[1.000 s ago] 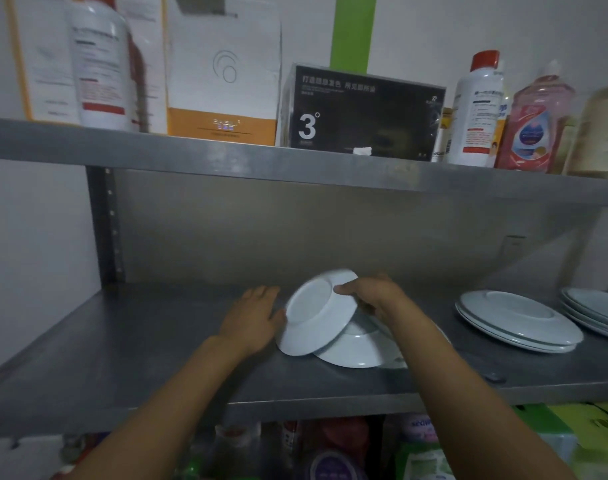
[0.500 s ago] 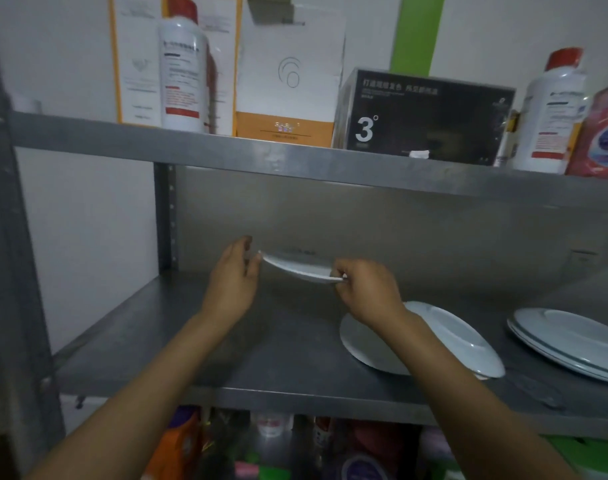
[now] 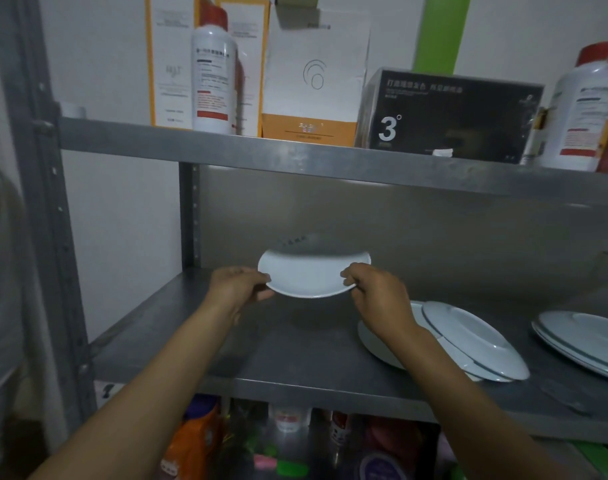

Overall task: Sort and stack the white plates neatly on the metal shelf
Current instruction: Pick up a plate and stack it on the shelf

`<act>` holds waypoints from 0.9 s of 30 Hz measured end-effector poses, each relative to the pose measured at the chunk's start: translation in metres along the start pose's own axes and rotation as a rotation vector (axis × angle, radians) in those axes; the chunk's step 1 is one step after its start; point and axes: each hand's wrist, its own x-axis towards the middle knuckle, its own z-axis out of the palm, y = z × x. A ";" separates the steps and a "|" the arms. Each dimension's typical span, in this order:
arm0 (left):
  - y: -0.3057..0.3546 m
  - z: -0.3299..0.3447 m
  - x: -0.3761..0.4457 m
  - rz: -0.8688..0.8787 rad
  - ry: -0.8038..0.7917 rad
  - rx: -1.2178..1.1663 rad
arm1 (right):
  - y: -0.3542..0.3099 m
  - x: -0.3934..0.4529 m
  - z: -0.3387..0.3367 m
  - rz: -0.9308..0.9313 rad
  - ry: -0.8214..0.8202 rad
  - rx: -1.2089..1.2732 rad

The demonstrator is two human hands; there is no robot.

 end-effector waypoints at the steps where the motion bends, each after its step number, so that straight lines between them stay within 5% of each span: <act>1: 0.000 -0.002 0.000 -0.003 0.006 -0.001 | 0.000 -0.002 0.000 0.011 -0.034 0.008; 10: -0.020 -0.025 -0.004 -0.084 0.071 0.107 | 0.007 -0.025 0.015 0.146 -0.379 -0.175; 27: -0.066 -0.050 -0.010 -0.115 0.117 0.263 | 0.024 -0.042 0.017 0.264 -0.302 -0.176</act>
